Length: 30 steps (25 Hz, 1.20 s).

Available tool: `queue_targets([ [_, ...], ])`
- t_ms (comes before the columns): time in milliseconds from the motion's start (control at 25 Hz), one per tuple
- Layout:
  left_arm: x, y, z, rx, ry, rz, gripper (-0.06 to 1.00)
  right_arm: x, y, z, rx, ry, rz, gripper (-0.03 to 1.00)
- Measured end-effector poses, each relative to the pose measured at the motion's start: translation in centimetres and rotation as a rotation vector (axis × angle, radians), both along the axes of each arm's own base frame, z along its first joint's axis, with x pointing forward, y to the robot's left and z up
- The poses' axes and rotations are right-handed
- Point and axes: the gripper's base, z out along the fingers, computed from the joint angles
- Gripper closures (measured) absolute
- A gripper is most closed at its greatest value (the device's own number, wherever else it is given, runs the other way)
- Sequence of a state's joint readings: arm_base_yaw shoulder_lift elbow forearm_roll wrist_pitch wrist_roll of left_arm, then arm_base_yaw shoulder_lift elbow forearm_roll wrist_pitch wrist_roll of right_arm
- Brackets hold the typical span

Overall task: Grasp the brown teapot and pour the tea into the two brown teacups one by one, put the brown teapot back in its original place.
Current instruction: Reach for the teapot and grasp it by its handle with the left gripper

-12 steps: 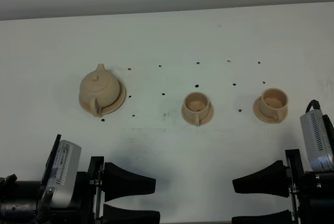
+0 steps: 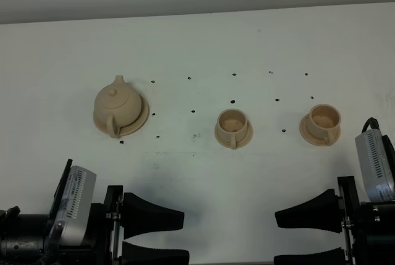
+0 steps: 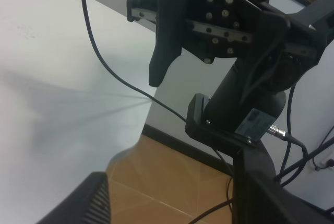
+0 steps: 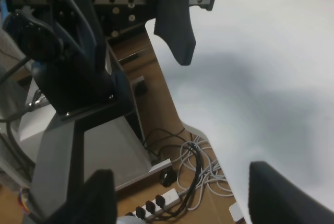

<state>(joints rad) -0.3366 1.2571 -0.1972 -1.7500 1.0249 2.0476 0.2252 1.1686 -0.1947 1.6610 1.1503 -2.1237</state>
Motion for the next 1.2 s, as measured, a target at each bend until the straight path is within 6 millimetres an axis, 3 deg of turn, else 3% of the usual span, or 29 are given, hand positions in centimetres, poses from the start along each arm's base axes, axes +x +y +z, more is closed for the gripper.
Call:
queue_targets([
  [440,0.2,0.0,0.1,-0.009,-0.001,0.014,0.37,0.1,0.0,0.1,0.01,0.002,-0.013,0.44],
  [920,2.7,-0.9,3.0,-0.077,-0.066,0.021,0.37,0.3,0.1,0.4,0.04,0.011,-0.028,0.44],
  [1200,4.4,-1.3,4.7,-0.098,-0.008,0.086,0.37,1.6,0.4,1.9,0.052,0.061,-0.039,0.44],
])
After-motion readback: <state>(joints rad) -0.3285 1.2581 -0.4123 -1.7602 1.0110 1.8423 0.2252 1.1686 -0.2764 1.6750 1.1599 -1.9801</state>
